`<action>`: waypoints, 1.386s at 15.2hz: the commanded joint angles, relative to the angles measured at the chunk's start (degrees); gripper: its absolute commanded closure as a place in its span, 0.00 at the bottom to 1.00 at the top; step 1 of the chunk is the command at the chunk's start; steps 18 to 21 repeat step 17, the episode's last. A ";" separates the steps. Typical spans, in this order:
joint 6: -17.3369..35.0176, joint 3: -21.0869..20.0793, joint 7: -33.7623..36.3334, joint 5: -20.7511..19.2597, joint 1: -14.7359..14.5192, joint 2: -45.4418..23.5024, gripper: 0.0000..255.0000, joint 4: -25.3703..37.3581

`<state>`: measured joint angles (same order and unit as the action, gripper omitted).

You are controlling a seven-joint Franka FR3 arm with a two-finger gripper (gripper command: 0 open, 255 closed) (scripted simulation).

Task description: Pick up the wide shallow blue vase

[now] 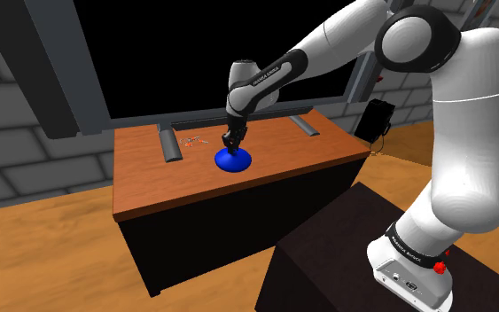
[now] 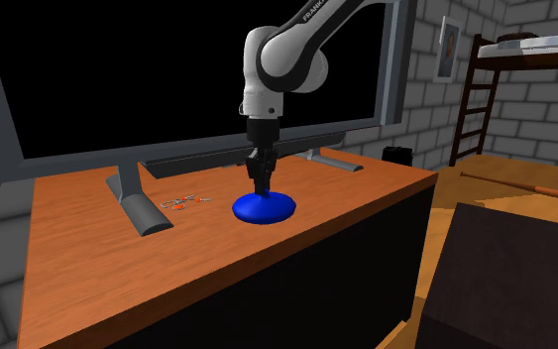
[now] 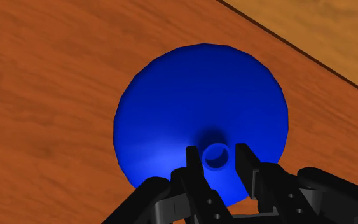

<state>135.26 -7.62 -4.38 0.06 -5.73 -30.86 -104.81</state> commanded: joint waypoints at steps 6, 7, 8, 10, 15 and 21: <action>-3.41 -0.23 -0.01 0.31 0.19 2.87 1.00 0.49; -3.99 -0.26 -0.01 0.36 0.22 3.34 1.00 0.60; -4.58 -0.30 -0.01 0.41 0.25 3.80 1.00 0.73; -5.77 -0.36 -0.01 0.51 0.30 4.71 1.00 1.02; -8.82 -0.50 0.01 0.75 0.43 6.81 1.00 1.98; -8.91 -0.51 0.01 0.75 0.43 6.87 1.00 2.01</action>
